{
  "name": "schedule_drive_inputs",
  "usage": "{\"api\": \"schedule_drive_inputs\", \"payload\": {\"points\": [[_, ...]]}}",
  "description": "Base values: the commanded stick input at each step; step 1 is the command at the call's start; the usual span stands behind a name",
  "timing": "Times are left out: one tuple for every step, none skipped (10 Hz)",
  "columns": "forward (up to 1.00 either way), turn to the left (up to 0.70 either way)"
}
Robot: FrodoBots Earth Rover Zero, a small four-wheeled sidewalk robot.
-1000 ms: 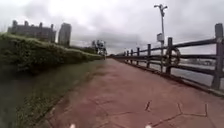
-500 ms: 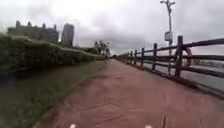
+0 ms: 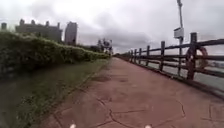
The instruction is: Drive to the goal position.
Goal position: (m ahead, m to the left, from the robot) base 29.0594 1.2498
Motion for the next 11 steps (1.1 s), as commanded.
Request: {"api": "schedule_drive_inputs", "payload": {"points": [[0.90,-0.14],[0.90,-0.29],[0.90,-0.36],[0.90,-0.36],[0.90,-0.36],[0.90,-0.36],[0.90,-0.36],[0.90,-0.36],[0.90,-0.35],[0.90,-0.22],[0.90,0.00]]}}
